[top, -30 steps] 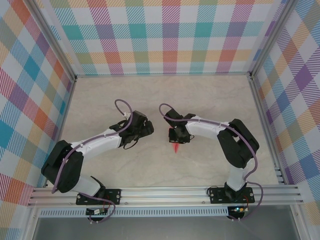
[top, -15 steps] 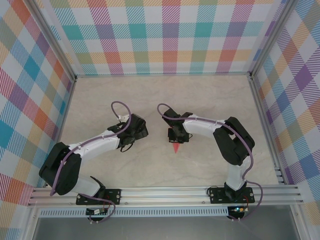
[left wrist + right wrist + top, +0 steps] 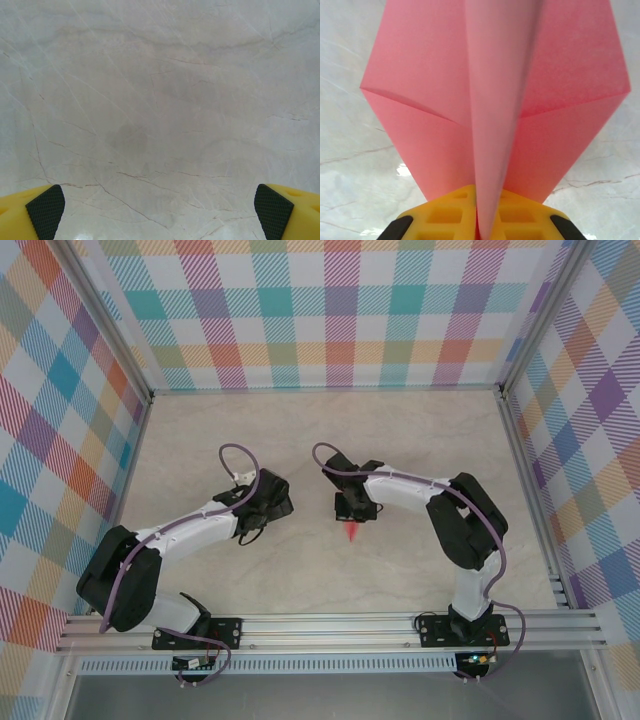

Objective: Fold a paper plane with a square sheet of paper (pick it up from the middle)
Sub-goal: Move the paper plane to the center of the table.

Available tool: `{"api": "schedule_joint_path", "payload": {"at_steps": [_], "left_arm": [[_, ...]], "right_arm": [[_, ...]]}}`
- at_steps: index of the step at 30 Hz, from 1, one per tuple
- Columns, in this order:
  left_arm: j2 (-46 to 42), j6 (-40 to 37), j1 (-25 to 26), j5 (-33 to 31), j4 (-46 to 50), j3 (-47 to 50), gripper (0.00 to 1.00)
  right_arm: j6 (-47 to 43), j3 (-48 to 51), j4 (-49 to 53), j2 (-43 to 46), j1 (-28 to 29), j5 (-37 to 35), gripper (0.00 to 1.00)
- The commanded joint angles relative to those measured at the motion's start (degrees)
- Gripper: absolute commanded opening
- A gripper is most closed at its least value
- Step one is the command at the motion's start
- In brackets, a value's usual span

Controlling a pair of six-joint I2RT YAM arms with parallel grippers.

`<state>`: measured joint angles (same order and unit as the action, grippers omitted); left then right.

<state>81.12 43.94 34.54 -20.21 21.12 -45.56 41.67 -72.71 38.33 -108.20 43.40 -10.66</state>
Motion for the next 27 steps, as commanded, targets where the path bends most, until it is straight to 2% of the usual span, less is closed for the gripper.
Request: {"api": "schedule_joint_path", "payload": {"at_steps": [1,14,23,27], "left_arm": [[-2.0,0.7,-1.3,-0.6,2.3,0.6,1.0],[-4.0,0.9,-2.0,-0.5,4.2,1.3,1.0],[-5.4,1.1,-2.3,0.3,3.9,2.1,1.0],[-5.7,0.9,-2.6,0.1,4.5,1.4,1.0]], "right_arm": [[-2.8,-5.1,1.9,-0.7,0.1,-2.3,0.1],[-9.1,-21.3,4.9,-14.3,-2.3,0.1,0.11],[-8.3,-21.9,6.3,-18.5,-2.6,2.1,0.13],[-8.3,-22.7,6.8,-17.4,-2.6,1.7,0.16]]}}
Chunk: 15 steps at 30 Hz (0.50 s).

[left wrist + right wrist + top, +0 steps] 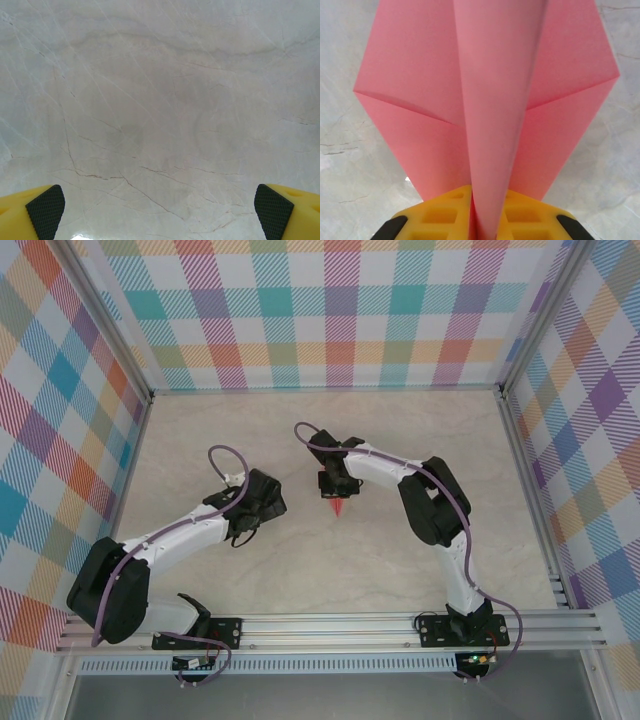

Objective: Fold a paper plane with a square sheet of paper (pick it up from the middle)
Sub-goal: Move the paper plane to the center of the table.

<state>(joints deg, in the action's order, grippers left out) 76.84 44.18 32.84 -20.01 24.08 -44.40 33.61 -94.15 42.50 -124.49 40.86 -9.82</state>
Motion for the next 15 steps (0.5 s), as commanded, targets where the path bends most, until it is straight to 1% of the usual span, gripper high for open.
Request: {"api": "schedule_joint_path", "payload": {"at_steps": [1,3,5,8,11,15], "left_arm": [[-1.5,0.6,-1.1,-0.1,1.7,0.1,1.0],[-1.7,0.1,-1.5,-0.3,2.3,-0.6,1.0],[-2.1,-0.9,-2.4,-0.3,2.8,-1.6,1.0],[-3.3,-3.4,-4.6,-0.2,3.6,-3.6,1.0],[-4.9,-6.6,-7.8,-0.4,3.8,-5.6,1.0],[-7.9,-13.2,-12.3,-0.7,0.8,-5.8,1.0]], "right_arm": [[-0.4,-1.7,3.0,-0.4,-0.1,0.5,0.18],[-0.6,-3.0,4.1,1.3,-0.1,-0.4,0.24],[-1.1,-4.0,4.7,3.8,-0.1,-1.2,0.35],[-1.5,-3.9,4.8,9.1,-0.1,-3.7,0.55],[-1.7,-2.2,4.3,15.8,-0.4,-8.3,0.76],[-2.7,4.4,1.7,25.8,-2.6,-16.1,0.97]]}}
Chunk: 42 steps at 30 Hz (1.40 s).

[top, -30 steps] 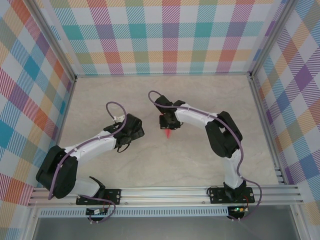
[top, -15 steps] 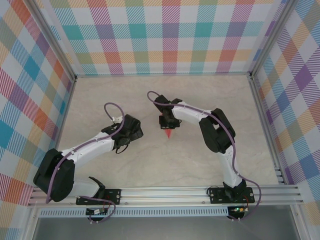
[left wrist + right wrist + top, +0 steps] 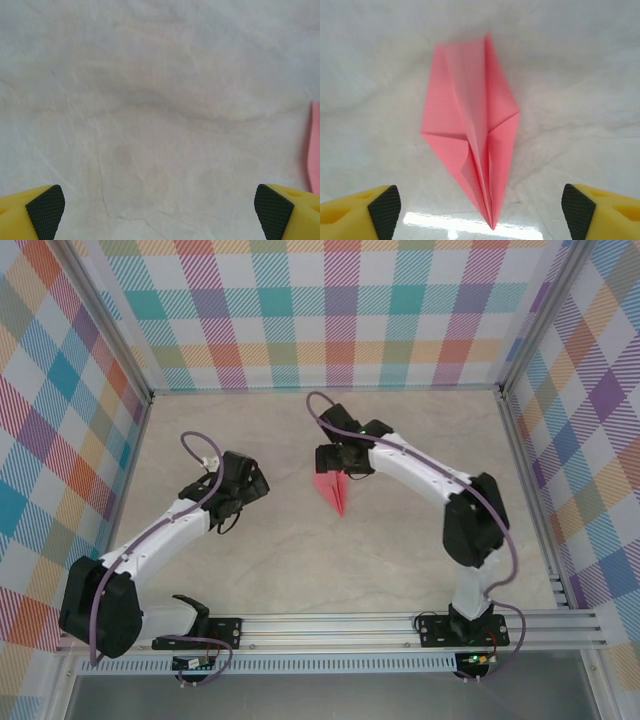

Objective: Fold a paper plane with a square sheet of paper (pick it up from the middle)
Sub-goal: Move the paper plane to the center of the table, then reset both arms

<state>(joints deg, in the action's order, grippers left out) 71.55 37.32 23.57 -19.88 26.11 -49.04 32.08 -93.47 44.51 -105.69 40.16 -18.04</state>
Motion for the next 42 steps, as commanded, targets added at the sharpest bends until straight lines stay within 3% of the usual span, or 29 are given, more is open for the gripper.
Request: {"api": "schedule_joint_path", "payload": {"at_steps": [1,7,11,14,19,21,24,30,39,42], "left_arm": [[-3.3,-7.6,-4.0,-1.4,-1.9,-0.9,1.0],[-6.9,-12.1,-12.0,-10.0,-7.6,4.3,1.0],[-7.3,-16.8,-16.6,-10.0,-14.9,9.3,1.0],[-5.9,-21.6,-17.3,-11.1,-22.2,13.3,1.0],[-3.0,-31.2,-19.3,-2.1,-35.3,18.8,1.0],[-2.0,-34.1,-19.8,2.3,-43.0,21.6,1.0],[-1.0,-34.8,-21.2,8.7,-53.1,25.3,1.0],[6.1,-36.3,-22.7,15.6,-67.2,28.0,1.0],[13.8,-36.6,-22.8,19.3,-72.3,26.6,1.0],[16.4,-37.0,-22.8,20.1,-74.5,26.5,1.0]], "right_arm": [[-1.3,5.7,-1.1,9.4,-2.7,-10.1,1.0],[-6.5,24.3,-11.4,25.5,-11.8,-20.8,1.0],[-13.4,42.1,-27.8,35.3,-20.3,-21.5,1.0],[-16.1,50.2,-34.6,37.7,-25.0,-21.5,1.0],[-16.1,59.8,-45.7,37.5,-30.4,-21.0,1.0],[-17.6,64.3,-54.0,37.3,-31.8,-16.1,1.0],[-20.8,67.1,-62.1,34.5,-32.7,-10.1,1.0],[-27.9,68.6,-74.0,29.4,-33.4,-3.3,1.0],[-29.1,69.8,-86.6,23.3,-37.2,6.1,1.0],[-29.3,68.7,-86.4,21.3,-37.7,8.0,1.0]]}}
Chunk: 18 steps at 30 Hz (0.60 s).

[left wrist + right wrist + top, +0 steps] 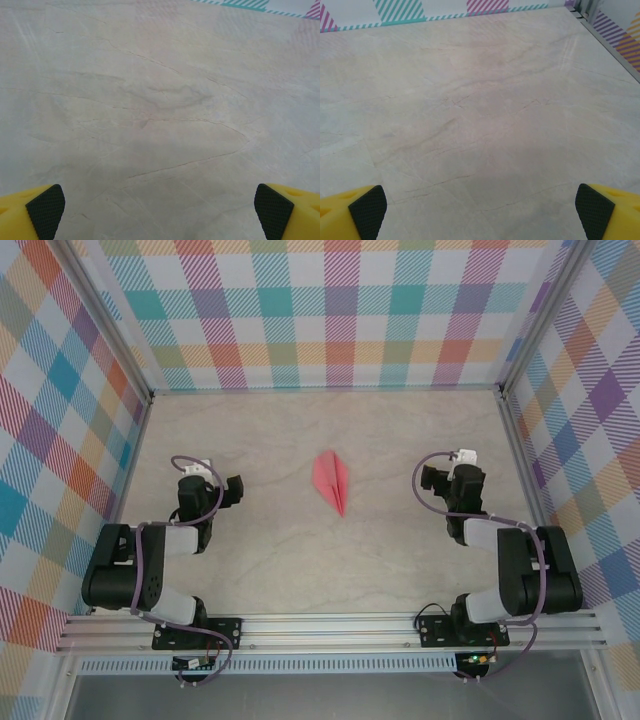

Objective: Fold a paper plane with a square sheet of paper (pick it up from the middle)
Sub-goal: Reset both arms

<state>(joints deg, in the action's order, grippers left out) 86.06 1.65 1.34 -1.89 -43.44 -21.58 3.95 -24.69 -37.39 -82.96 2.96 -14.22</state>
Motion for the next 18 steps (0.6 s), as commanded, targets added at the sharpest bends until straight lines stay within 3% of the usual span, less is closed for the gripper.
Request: {"api": "schedule_joint_path", "payload": {"at_steps": [1,7,12,18], "left_arm": [[2.3,-1.1,-0.5,1.8,-5.3,-0.8,1.0],[3.5,-0.8,-0.3,0.5,-6.2,-0.8,1.0],[3.6,-1.8,2.0,-5.1,-4.5,-1.7,1.0],[3.7,-3.3,2.5,-2.9,-2.9,-2.6,1.0]], "right_arm": [[-1.2,-0.2,-4.8,-1.8,-0.7,4.7,1.0],[-1.9,1.5,-9.7,-4.1,-1.3,8.0,1.0],[-2.0,1.4,-9.4,-4.2,-1.3,8.2,1.0],[-2.0,1.3,-9.3,-4.3,-1.3,8.1,1.0]]}}
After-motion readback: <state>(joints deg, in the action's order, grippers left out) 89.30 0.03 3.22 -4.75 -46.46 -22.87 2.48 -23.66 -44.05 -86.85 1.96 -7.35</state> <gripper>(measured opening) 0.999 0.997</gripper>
